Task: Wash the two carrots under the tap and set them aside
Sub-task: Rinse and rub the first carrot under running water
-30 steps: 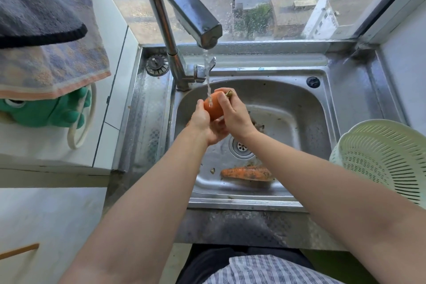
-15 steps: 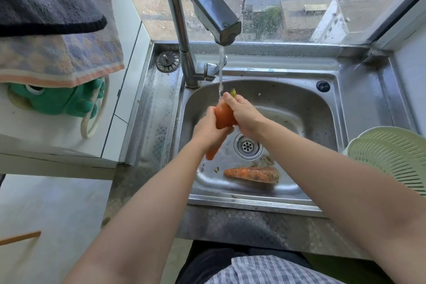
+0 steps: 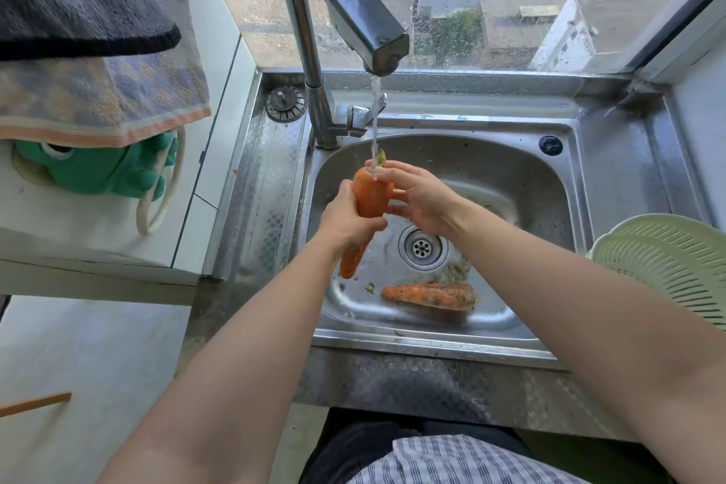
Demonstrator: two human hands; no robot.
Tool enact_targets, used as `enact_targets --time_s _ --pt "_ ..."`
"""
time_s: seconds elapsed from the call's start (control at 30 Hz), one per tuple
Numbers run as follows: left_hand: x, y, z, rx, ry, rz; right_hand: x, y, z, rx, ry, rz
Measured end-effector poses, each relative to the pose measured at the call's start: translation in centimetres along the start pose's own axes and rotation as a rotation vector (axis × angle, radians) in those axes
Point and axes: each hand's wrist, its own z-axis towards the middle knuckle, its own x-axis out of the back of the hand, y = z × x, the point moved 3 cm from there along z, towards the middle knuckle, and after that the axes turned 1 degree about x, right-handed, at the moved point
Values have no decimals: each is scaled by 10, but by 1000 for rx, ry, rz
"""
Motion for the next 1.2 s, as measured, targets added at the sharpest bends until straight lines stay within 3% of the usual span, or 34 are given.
enact_targets --time_s 0.17,0.57,0.7,0.9,0.97,1.07,1.1,1.2 --pt "4 2 -3 38 -39 74 6 2 -2 -9 -83 36" --pt "5 7 -5 56 -22 113 1 11 -1 -33 103 10" --pt "7 2 -3 63 42 172 -5 12 -5 -87 32 60" --pt "2 2 -4 10 123 406 -17 0 2 -60 414 -194" --pt "6 1 -3 8 135 424 -18 0 0 -61 336 -170" --pt "14 -5 -1 31 155 426 -23 1 -6 -51 87 -22" --pt "15 -5 -2 33 163 437 -23 3 -5 -45 84 -12" --pt "9 1 -6 3 179 512 -23 4 5 7 348 -190"
